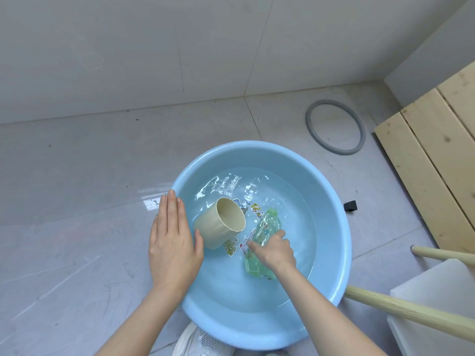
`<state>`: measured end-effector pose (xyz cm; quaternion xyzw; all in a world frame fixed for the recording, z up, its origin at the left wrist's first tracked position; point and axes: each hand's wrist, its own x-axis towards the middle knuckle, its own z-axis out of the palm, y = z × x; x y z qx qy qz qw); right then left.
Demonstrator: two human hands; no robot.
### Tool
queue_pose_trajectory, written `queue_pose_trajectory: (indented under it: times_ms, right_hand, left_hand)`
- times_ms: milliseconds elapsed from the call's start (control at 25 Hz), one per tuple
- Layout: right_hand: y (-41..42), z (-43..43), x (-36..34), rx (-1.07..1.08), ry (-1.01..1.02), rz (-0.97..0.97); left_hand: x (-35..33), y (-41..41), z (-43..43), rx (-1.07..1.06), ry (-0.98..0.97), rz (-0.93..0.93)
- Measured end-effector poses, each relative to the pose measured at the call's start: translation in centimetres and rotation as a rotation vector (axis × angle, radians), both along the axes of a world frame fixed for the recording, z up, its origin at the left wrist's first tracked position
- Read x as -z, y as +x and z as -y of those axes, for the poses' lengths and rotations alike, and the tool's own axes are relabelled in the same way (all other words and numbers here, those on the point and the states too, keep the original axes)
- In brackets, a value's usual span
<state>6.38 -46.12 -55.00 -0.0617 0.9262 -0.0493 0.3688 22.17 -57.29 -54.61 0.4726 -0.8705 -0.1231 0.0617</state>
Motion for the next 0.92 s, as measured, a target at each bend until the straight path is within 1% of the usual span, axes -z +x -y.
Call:
queue_pose_trajectory:
  times_ms: [160, 440, 600, 800, 920]
  right_hand:
    - [0.1, -0.4, 0.0, -0.054, -0.003, -0.024]
    - [0.2, -1.7, -1.1, -0.13, -0.101, -0.083]
    - [-0.6, -2.4, -1.2, -0.144, -0.054, -0.032]
    - [-0.2, -2.2, -0.3, -0.147, -0.012, -0.06]
    - [-0.7, -1.7, 0.1, -0.136, 0.007, -0.039]
  left_hand:
    - [0.0, 0.0, 0.0, 0.001, -0.002, -0.006]
    - [0.1, 0.0, 0.0, 0.001, -0.01, -0.006]
    - [0.1, 0.1, 0.0, 0.003, -0.018, -0.009]
    - [0.1, 0.0, -0.1, -0.004, -0.021, -0.008]
    - [0.1, 0.0, -0.1, 0.0, -0.025, -0.006]
